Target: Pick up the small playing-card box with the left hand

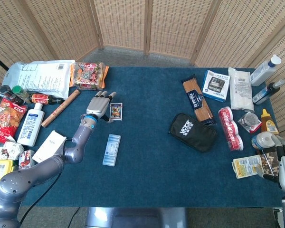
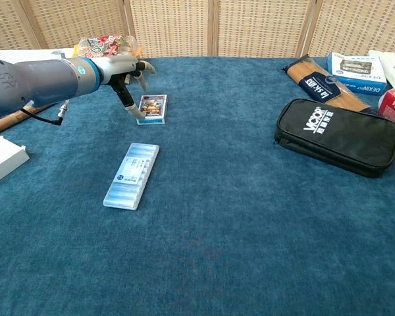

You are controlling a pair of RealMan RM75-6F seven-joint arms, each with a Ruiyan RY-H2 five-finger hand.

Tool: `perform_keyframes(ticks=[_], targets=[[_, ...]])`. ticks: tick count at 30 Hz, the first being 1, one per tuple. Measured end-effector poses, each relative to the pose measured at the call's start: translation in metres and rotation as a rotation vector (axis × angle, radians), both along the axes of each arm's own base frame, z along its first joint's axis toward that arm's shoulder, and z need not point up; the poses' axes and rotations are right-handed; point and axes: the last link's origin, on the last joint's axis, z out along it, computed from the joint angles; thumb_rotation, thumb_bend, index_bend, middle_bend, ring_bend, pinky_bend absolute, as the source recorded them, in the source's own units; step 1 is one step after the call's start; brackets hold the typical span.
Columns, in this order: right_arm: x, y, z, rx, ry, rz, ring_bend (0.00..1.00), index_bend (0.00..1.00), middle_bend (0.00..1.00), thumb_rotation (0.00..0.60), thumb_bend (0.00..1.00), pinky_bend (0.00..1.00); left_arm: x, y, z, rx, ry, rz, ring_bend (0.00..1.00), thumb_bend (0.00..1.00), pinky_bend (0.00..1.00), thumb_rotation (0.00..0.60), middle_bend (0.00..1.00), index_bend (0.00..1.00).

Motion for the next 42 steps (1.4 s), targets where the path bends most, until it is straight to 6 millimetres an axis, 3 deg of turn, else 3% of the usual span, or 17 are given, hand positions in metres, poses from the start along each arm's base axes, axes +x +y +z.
perform_keyframes(ticks=[16,20,25,32,42], targets=[[-0.005,0.003,0.002,-0.018,-0.020,-0.008,0.00,0.00,0.00,0.600,0.11,0.00,0.005,0.003,-0.015,-0.024,0.005,-0.002,0.00,0.07,0.00,0.573,0.26,0.00],[-0.005,0.005,0.003,-0.022,-0.026,-0.011,0.00,0.00,0.00,0.600,0.11,0.00,0.008,0.003,-0.020,-0.035,0.007,-0.006,0.00,0.07,0.00,0.595,0.29,0.00],[-0.006,0.007,0.004,-0.027,-0.034,-0.008,0.00,0.00,0.00,0.600,0.11,0.00,0.010,0.002,-0.023,-0.028,0.008,-0.019,0.00,0.09,0.00,0.600,0.40,0.01],[-0.006,0.009,0.006,-0.044,-0.052,0.001,0.00,0.00,0.00,0.600,0.11,0.00,0.007,0.001,-0.022,-0.008,-0.001,-0.015,0.01,0.13,0.00,0.600,0.56,0.14],[-0.006,0.009,0.005,-0.048,-0.062,0.011,0.00,0.00,0.01,0.600,0.11,0.00,0.011,0.000,-0.003,0.030,-0.087,-0.028,0.03,0.14,0.00,0.600,0.58,0.16]])
